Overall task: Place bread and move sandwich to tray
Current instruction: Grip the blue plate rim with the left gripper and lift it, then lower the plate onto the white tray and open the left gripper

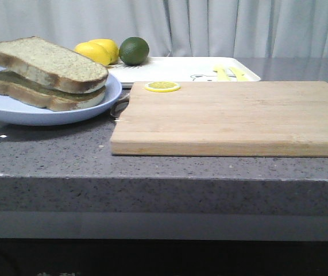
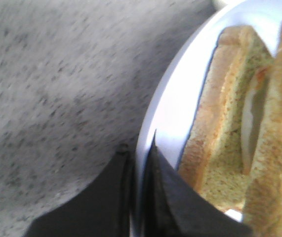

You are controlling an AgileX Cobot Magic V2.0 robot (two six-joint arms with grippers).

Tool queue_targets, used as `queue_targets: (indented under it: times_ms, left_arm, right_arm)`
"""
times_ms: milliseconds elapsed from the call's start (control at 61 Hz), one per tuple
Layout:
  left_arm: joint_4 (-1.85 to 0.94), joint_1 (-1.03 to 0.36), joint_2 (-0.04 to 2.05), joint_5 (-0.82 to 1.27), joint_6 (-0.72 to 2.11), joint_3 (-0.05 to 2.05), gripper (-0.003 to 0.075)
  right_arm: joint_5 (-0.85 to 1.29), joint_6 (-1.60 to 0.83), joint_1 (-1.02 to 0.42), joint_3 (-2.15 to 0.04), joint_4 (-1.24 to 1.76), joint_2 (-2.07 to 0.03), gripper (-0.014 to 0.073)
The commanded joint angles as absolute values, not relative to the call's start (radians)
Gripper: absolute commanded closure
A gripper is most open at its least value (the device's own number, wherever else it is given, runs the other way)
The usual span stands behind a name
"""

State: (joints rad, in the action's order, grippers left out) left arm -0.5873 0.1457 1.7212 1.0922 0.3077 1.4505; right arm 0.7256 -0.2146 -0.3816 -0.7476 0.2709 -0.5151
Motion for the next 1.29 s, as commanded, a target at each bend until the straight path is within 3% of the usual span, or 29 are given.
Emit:
queue_targets:
  times_ms: [0,311,754,1098,1278]
  left_arm:
    - [-0.763,0.137,1.674,1.092,0.318,1.535,0.0741]
    - [-0.871,0.048,1.778,1.068,0.307,1.738,0.0741]
    - [-0.872,-0.038,2.116,1.042,0.0,2.121,0.074]
    - [-0.842,-0.04,2.2,1.038,-0.057,2.176,0.0736]
    - [-0.811,-0.04,2.2,1.038,-0.057,2.176,0.058]
  right_arm:
    - [0.655,-0.216,-0.375,-0.769,0.282,-0.519,0.0084]
    - [0.655,-0.216,-0.375,-0.769,0.282,-0.519,0.0084]
    - [0.655,-0.216,-0.375,-0.769,0.282,-0.519,0.0084]
    - [0.655,-0.216,-0.375,-0.769,0.282,-0.519,0.0084]
    - [0.655,-0.216,-0.375,-0.769,0.282,-0.519,0.0084]
